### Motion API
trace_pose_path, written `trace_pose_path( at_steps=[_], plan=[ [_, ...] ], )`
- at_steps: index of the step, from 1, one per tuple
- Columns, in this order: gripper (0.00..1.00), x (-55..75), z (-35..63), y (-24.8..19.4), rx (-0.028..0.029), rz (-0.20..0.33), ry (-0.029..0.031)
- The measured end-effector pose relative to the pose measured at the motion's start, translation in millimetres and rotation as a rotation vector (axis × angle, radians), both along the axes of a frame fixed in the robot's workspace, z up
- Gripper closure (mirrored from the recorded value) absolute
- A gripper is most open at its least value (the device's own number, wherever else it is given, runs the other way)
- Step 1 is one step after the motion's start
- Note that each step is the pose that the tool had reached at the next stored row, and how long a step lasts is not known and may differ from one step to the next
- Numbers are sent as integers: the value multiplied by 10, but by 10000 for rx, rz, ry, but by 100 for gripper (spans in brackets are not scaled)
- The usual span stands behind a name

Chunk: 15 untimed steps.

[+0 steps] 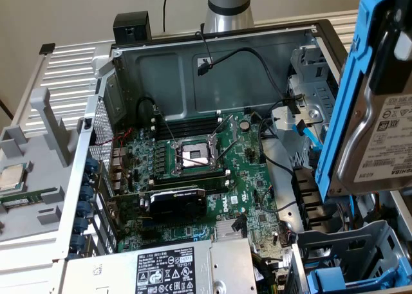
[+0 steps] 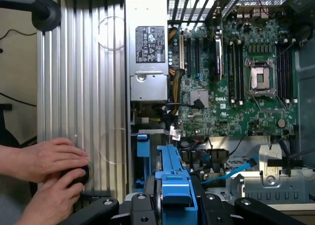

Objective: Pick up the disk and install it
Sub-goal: 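Insert the disk into the insertion slot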

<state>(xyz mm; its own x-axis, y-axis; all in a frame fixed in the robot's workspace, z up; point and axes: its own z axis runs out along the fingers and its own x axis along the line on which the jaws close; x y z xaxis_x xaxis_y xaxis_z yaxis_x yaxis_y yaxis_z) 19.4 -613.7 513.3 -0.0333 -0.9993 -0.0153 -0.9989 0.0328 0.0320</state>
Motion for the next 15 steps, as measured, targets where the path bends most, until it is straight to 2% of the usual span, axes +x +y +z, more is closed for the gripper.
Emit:
trace_pose_path(
  at_steps=[7, 12, 15],
  plan=[
    [63, 0, -46, -61, 14, -15, 0],
    [63, 0, -45, -61, 12, -14, 1],
    [63, 1, -50, -61, -10, -14, 0]
  ],
)
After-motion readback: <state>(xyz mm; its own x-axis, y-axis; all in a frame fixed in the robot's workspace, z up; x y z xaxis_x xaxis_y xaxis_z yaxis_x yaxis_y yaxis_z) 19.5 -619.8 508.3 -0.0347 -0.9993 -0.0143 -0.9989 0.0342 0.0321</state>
